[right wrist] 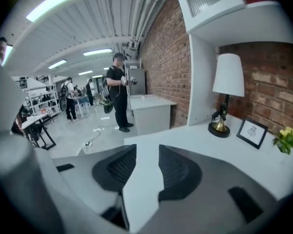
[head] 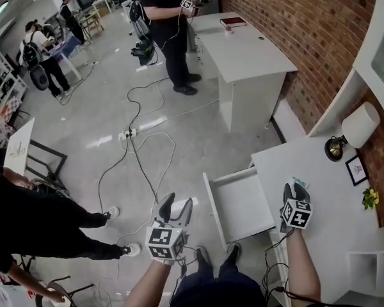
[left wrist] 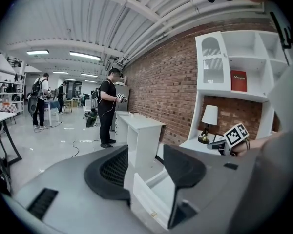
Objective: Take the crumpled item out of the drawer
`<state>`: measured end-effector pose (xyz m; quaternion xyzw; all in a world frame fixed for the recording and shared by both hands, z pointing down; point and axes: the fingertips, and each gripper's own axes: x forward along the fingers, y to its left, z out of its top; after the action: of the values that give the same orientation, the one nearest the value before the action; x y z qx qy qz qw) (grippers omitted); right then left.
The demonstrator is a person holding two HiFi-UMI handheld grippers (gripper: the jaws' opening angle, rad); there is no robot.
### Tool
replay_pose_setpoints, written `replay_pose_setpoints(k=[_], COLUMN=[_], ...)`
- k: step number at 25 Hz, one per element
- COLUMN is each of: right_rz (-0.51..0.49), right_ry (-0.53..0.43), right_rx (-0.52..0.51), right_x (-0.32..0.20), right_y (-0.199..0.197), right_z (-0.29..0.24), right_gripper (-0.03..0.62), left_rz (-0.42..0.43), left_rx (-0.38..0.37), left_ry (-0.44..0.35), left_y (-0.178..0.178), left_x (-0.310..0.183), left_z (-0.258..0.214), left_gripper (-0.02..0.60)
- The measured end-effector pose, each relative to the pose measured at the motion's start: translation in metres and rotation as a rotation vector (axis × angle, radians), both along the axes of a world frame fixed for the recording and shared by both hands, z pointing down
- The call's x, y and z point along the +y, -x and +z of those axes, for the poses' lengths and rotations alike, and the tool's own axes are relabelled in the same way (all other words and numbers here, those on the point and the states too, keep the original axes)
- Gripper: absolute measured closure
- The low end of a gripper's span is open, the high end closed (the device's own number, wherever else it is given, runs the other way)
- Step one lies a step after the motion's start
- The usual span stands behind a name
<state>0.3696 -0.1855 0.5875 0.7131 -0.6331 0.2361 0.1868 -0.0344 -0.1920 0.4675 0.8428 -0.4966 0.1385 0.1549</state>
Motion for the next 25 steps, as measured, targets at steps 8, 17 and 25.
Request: replay_pose_setpoints(k=[8,17,25], right_rz=[-0.193,-0.347,-0.402], right_ry=[-0.337,-0.509,-0.659], right_rx=[-0.012,-0.011,0.000], right_x=[-0.032,-0.031,-0.027], right_y=[0.095,0.177,0.206], right_z=[-0.148,-0.248,-0.309], right_gripper=[0.473,0.482,0.516], left_rz=[-0.023,-0.032,-0.039], left_rx=[0.030,0.050,0.043], left_ry=[-0.095,-0.229,-0.319], left_y=[0.012,0.019,0.019], left_x=[-0.012,-0.022,-0.026], left_z=[-0.049,-0.116,-0.161], left_gripper=[0.365,0.365,0.365])
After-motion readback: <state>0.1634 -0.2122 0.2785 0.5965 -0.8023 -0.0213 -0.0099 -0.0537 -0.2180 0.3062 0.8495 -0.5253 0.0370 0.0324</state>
